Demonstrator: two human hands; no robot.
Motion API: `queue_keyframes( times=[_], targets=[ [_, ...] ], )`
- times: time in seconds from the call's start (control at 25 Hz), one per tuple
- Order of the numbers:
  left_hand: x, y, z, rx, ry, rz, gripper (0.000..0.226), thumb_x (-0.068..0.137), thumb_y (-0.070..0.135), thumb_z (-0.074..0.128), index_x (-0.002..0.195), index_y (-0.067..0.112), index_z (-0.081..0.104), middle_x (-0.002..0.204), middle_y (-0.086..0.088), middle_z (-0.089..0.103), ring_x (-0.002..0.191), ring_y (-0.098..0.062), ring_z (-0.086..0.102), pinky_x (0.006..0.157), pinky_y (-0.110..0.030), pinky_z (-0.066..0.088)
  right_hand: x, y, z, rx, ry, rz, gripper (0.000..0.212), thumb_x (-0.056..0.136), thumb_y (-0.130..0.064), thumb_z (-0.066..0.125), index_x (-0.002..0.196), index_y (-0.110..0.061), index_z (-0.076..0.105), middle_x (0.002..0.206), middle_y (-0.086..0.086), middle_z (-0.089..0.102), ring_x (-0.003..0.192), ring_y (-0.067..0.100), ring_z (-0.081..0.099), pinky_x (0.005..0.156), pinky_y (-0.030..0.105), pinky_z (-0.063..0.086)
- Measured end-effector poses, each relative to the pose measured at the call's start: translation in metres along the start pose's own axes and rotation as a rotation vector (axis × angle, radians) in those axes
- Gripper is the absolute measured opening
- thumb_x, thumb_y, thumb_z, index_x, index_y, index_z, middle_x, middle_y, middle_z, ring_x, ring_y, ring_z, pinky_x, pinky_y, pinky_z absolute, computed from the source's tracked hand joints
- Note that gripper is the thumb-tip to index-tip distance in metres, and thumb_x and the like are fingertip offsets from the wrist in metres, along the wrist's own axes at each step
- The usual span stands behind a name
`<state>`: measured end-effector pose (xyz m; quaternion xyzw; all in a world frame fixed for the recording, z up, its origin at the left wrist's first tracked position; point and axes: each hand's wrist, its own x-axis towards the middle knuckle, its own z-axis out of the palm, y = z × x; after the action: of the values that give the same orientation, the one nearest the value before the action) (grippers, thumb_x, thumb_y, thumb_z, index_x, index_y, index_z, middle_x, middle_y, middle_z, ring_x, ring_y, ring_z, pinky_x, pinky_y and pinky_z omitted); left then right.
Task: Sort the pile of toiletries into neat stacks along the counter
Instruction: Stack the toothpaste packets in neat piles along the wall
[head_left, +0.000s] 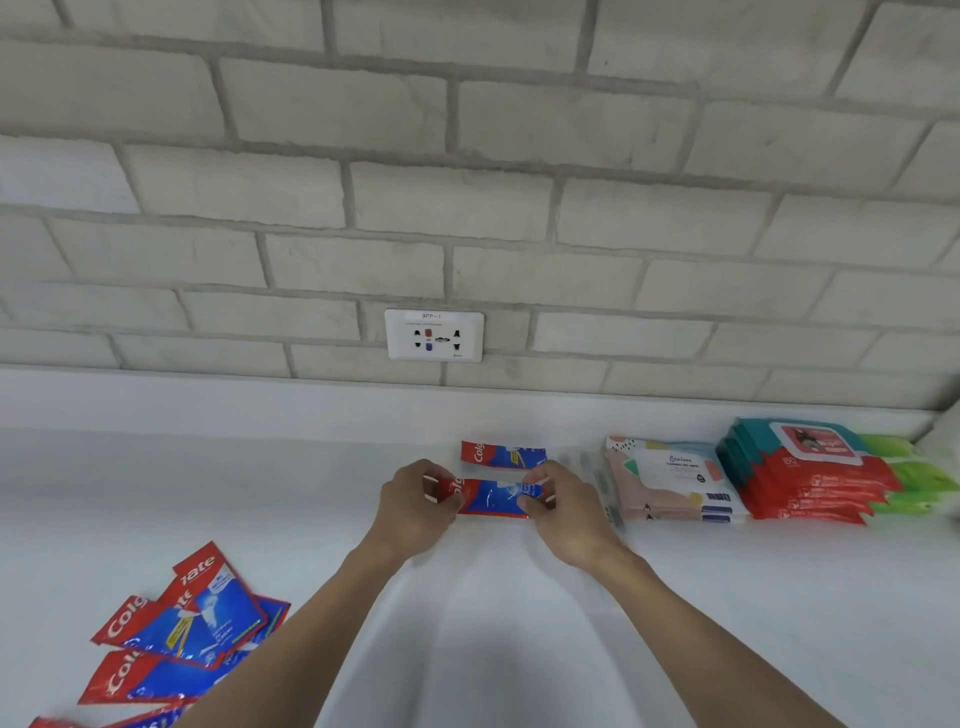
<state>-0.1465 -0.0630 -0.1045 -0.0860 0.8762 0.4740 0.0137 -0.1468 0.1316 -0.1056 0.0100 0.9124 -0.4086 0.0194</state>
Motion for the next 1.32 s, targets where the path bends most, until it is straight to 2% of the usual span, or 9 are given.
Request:
queue_keyframes(
  times=[0.08, 0.24, 0.4, 0.6, 0.72, 0.88, 0.96, 1.12, 1.32],
  targets=[
    [0.009, 0.000, 0.008, 0.000, 0.020, -0.012, 0.024, 0.081, 0.020, 0.072, 0.101, 0.019, 0.058, 0.091, 0.000, 0.067, 0.076, -0.016, 0.068, 0.067, -0.025, 0.057, 0.010, 0.002, 0.003, -0.034, 0.035, -0.019, 0.018, 0.092, -0.016, 0.062, 0.110, -0.018, 0.057, 0.098, 0.002, 0.062, 0.077, 0.011, 0.058, 0.059, 0.010, 0.041],
    [0.022, 0.001, 0.023, -0.010, 0.054, 0.014, 0.029, 0.081, 0.012, 0.070, 0.103, 0.017, 0.051, 0.084, 0.005, 0.060, 0.075, -0.010, 0.059, 0.054, -0.008, 0.039, 0.030, 0.011, 0.009, -0.150, 0.100, -0.073, 0.015, 0.092, -0.010, 0.061, 0.106, -0.012, 0.056, 0.108, 0.006, 0.056, 0.089, 0.015, 0.053, 0.060, 0.009, 0.036],
    [0.037, -0.004, 0.035, 0.034, 0.046, 0.024, 0.025, 0.083, 0.009, 0.067, 0.102, 0.016, 0.052, 0.082, 0.009, 0.056, 0.073, -0.006, 0.056, 0.052, -0.005, 0.036, 0.039, 0.018, 0.013, -0.303, 0.098, -0.148, 0.013, 0.093, -0.010, 0.053, 0.105, -0.013, 0.056, 0.113, 0.007, 0.047, 0.089, 0.015, 0.045, 0.072, 0.018, 0.035],
    [0.044, -0.011, 0.046, 0.154, 0.074, 0.113, 0.024, 0.084, 0.013, 0.066, 0.107, 0.017, 0.060, 0.095, 0.001, 0.059, 0.090, -0.016, 0.060, 0.074, -0.018, 0.040, 0.045, 0.024, 0.023, -0.466, 0.077, -0.163, 0.020, 0.090, -0.003, 0.051, 0.107, -0.012, 0.057, 0.116, 0.008, 0.046, 0.100, 0.025, 0.050, 0.083, 0.029, 0.045],
    [0.045, -0.018, 0.049, 0.286, 0.080, 0.192, 0.026, 0.088, 0.023, 0.061, 0.114, 0.021, 0.062, 0.102, 0.002, 0.060, 0.101, -0.016, 0.051, 0.081, -0.017, 0.030, 0.039, 0.023, 0.029, -0.644, 0.107, -0.183, 0.035, 0.082, 0.003, 0.057, 0.114, -0.011, 0.059, 0.119, 0.009, 0.049, 0.106, 0.029, 0.046, 0.090, 0.033, 0.042],
    [0.041, -0.022, 0.048, 0.266, 0.115, 0.263, 0.023, 0.091, 0.019, 0.059, 0.113, 0.021, 0.068, 0.100, 0.005, 0.053, 0.098, -0.012, 0.041, 0.076, -0.013, 0.028, 0.025, 0.017, 0.042, -0.696, 0.149, -0.205, 0.051, 0.040, -0.005, 0.086, 0.089, -0.010, 0.073, 0.092, 0.008, 0.066, 0.078, 0.027, 0.063, 0.065, 0.032, 0.054],
    [0.040, -0.025, 0.048, 0.253, 0.131, 0.305, 0.021, 0.092, 0.017, 0.059, 0.110, 0.019, 0.070, 0.096, 0.007, 0.050, 0.095, -0.011, 0.041, 0.069, -0.008, 0.032, 0.020, 0.017, 0.047, -0.694, 0.131, -0.194, 0.060, 0.025, -0.015, 0.090, 0.083, -0.013, 0.075, 0.082, 0.005, 0.068, 0.068, 0.022, 0.065, 0.055, 0.028, 0.055],
    [0.037, -0.028, 0.050, 0.245, 0.133, 0.339, 0.021, 0.094, 0.016, 0.057, 0.109, 0.015, 0.071, 0.105, 0.001, 0.061, 0.102, -0.015, 0.047, 0.071, -0.004, 0.030, 0.011, 0.021, 0.051, -0.690, 0.102, -0.182, 0.054, 0.035, -0.020, 0.091, 0.086, -0.014, 0.073, 0.085, 0.006, 0.068, 0.071, 0.023, 0.067, 0.058, 0.030, 0.058],
    [0.030, -0.030, 0.053, 0.258, 0.158, 0.391, 0.027, 0.096, 0.013, 0.052, 0.119, 0.013, 0.067, 0.118, -0.001, 0.063, 0.111, -0.016, 0.046, 0.088, -0.011, 0.032, 0.008, 0.020, 0.051, -0.696, 0.139, -0.163, 0.047, 0.045, -0.023, 0.090, 0.088, -0.013, 0.074, 0.086, 0.007, 0.069, 0.075, 0.025, 0.068, 0.061, 0.033, 0.060]
  ],
)
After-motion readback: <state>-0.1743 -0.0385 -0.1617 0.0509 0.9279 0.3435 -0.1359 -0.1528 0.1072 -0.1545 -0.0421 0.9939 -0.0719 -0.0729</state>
